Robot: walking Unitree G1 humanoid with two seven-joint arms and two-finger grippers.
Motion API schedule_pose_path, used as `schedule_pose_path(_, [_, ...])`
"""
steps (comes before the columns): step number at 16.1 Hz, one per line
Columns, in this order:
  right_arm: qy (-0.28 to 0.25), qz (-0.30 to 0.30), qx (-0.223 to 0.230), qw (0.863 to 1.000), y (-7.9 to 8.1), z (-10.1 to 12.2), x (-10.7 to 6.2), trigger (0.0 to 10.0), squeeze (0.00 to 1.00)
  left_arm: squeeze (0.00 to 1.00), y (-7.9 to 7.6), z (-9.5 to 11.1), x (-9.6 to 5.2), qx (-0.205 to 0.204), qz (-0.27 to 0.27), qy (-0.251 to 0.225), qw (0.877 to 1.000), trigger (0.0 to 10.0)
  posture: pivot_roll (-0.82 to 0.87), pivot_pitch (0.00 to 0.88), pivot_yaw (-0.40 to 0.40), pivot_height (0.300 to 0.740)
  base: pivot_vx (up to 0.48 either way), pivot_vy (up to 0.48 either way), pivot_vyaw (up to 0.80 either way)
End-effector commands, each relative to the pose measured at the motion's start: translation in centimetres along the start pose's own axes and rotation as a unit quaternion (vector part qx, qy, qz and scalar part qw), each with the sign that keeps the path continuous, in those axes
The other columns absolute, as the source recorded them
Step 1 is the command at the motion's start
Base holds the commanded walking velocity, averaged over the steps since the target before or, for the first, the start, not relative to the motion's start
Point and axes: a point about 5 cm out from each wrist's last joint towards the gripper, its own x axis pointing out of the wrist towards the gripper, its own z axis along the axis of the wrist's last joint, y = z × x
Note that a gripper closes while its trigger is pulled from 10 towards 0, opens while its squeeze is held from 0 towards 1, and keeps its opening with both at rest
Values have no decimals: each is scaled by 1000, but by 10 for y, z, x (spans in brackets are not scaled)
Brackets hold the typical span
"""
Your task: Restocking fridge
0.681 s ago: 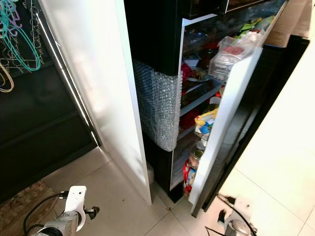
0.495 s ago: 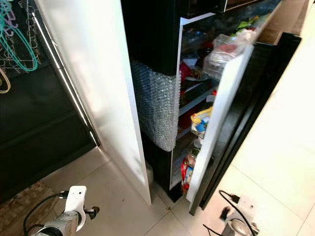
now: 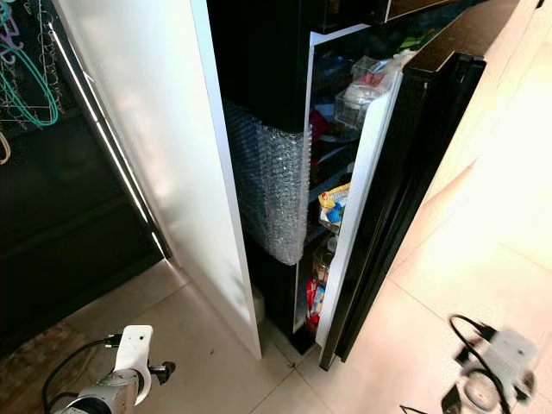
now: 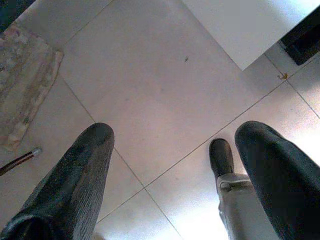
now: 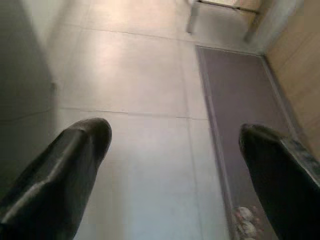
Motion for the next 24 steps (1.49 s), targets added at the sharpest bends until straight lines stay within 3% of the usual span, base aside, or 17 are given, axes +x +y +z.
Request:
schedule_pose_path(1, [-54,55,-5,997,19,23,2,10000,0,0,3,0,0,11,3,1,1000,10000,-3,0,18,740,0,0,0])
schedule_pose_path(3, [-104,129,-38,985,43,43,1,10000,0,0,3,0,0,13,4,1,1000,10000,-4,0,19,740,0,0,0])
schedule_pose_path(4, [-141,176,-49,973,61,61,-1,10000,0,0,3,0,0,15,4,1,1000,10000,-5,0,18,740,0,0,0])
schedule_pose_path(8, [-207,238,-46,948,92,95,-10,10000,0,0,3,0,0,23,0,0,1000,10000,-7,0,22,740,0,0,0])
schedule_pose_path(14, [-241,325,-43,914,132,111,-30,10000,0,0,3,-2,0,27,-2,2,1000,10000,-9,0,24,740,0,0,0])
schedule_pose_path(19, [-259,462,-75,845,182,129,-63,10000,0,0,3,-1,0,28,-2,2,1000,10000,-4,0,18,740,0,0,0])
schedule_pose_path(22, [-263,504,-84,818,201,132,-79,10000,0,0,2,-1,0,24,-2,2,1000,10000,4,0,11,740,0,0,0])
schedule_pose_path(24, [-266,555,-99,782,220,135,-99,10000,0,0,1,-1,0,22,-2,2,1000,10000,4,0,6,740,0,0,0])
